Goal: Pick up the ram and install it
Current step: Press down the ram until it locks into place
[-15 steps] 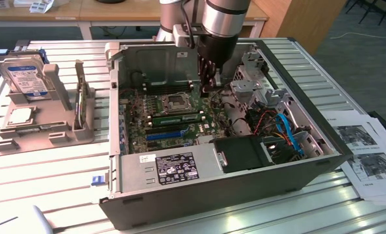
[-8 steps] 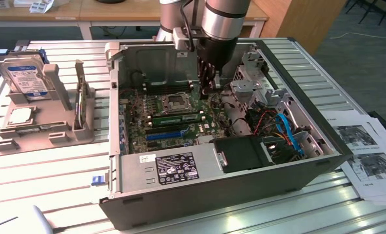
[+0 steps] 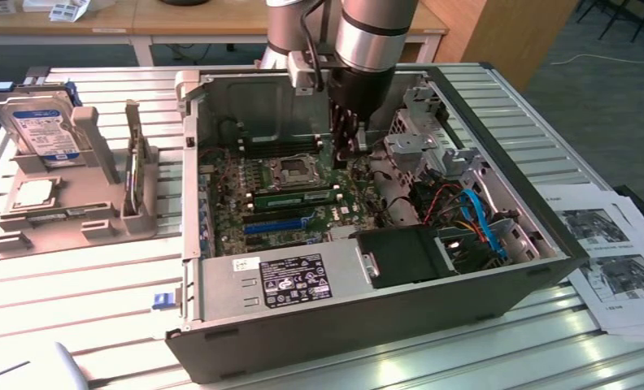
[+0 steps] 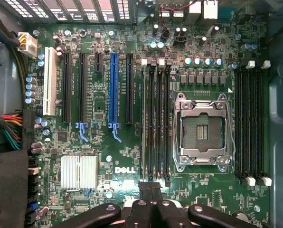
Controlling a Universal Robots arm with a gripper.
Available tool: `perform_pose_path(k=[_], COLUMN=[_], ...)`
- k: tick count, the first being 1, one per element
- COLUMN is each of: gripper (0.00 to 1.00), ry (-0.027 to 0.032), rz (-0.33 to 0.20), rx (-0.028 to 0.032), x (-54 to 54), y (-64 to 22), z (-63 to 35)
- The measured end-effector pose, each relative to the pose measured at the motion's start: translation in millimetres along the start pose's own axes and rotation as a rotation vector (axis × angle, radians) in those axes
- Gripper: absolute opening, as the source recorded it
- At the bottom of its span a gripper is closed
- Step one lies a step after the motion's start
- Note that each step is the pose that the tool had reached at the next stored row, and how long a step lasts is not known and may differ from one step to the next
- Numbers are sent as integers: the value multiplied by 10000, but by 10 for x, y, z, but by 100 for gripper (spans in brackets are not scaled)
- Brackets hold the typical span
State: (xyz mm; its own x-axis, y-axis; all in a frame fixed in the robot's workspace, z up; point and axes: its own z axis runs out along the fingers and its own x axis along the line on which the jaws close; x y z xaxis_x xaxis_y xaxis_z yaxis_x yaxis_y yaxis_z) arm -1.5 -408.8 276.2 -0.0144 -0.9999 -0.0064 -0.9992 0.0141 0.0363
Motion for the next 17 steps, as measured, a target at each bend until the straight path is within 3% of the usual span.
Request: perform_pose_path(k=[17], gripper=[10], ry=[53], rz=[27], rx=[1], x=[1], y=[-4], z=[107])
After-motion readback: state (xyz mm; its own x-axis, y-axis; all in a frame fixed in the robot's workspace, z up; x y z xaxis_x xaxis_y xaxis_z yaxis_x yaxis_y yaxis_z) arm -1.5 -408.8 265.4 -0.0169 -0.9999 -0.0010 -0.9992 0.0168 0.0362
